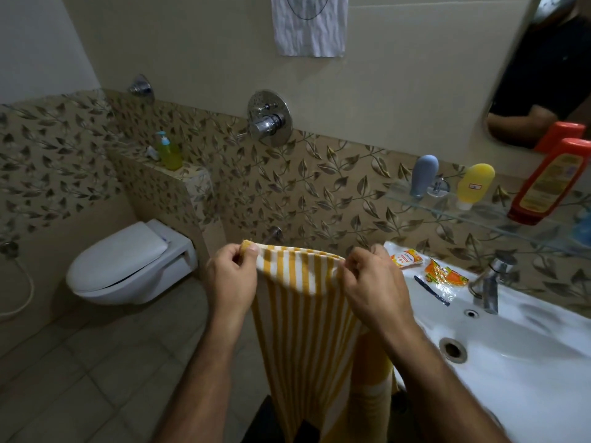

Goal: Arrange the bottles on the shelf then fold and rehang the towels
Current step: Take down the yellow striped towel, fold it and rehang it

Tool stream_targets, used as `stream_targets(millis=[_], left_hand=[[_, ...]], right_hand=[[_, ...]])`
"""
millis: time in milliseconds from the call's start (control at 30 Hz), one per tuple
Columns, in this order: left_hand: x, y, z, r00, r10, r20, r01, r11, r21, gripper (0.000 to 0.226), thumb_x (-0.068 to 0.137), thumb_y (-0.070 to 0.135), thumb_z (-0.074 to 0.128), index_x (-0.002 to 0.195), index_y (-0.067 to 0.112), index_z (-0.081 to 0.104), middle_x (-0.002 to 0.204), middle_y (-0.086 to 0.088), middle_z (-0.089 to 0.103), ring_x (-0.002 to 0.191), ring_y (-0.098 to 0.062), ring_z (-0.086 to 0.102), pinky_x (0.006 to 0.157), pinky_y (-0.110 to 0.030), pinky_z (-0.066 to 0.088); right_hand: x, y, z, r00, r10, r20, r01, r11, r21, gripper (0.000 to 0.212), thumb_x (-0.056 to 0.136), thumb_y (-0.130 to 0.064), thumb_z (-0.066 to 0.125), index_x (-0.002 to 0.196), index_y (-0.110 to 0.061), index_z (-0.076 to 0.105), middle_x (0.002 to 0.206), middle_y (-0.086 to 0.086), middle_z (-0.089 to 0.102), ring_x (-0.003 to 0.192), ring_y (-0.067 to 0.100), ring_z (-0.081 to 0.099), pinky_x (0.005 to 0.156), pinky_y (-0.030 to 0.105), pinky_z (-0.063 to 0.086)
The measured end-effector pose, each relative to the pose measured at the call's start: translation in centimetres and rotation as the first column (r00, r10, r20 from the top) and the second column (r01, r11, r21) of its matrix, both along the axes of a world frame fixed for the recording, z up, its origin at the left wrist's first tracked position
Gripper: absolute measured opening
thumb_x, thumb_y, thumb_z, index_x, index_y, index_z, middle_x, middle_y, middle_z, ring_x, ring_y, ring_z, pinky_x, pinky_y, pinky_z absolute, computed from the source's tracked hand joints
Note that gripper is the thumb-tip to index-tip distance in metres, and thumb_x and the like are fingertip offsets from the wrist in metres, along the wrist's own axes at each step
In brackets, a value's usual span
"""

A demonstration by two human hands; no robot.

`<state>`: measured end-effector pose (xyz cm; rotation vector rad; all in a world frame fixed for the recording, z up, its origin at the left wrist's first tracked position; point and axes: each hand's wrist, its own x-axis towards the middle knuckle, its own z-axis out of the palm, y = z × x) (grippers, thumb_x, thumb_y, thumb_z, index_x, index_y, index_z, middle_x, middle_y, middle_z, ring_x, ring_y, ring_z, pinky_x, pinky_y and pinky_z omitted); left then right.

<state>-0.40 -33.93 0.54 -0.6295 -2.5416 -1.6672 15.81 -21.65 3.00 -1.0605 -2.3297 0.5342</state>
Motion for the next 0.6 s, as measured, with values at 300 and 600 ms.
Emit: stream_targets(millis=[300,600], left_hand=[[3.8,1.4,0.4,0.896,-0.443,-0.037,0.444,0.887,0.125,0.038,0.086,0.013,0.070,0.121,0.026,0.065,0.081,0.013,0.065,0.069,0.001,0.059,0.073,-0.018,0.051],[2.3,1.6,2.8,0.808,-0.588,-0.013,0.574,0.793,-0.206,0.021,0.085,0.012,0.068,0.095,0.030,0.072,0.086,0.007,0.074,0.080,-0.003,0.067,0.077,-0.030,0.053]], right_hand=[[-2.0,-0.2,0.2,0.953,0.302,-0.008,-0.298,0.944,0.140,0.016,0.092,-0.027,0.058,0.081,-0.015,0.059,0.079,0.005,0.064,0.076,0.027,0.058,0.062,0.038,0.043],[-1.4,0.6,0.0,0.915,0.400,-0.054,-0.399,0.916,0.040,0.010,0.090,-0.028,0.066,0.087,-0.018,0.068,0.078,-0.004,0.064,0.074,0.012,0.057,0.063,0.030,0.043]])
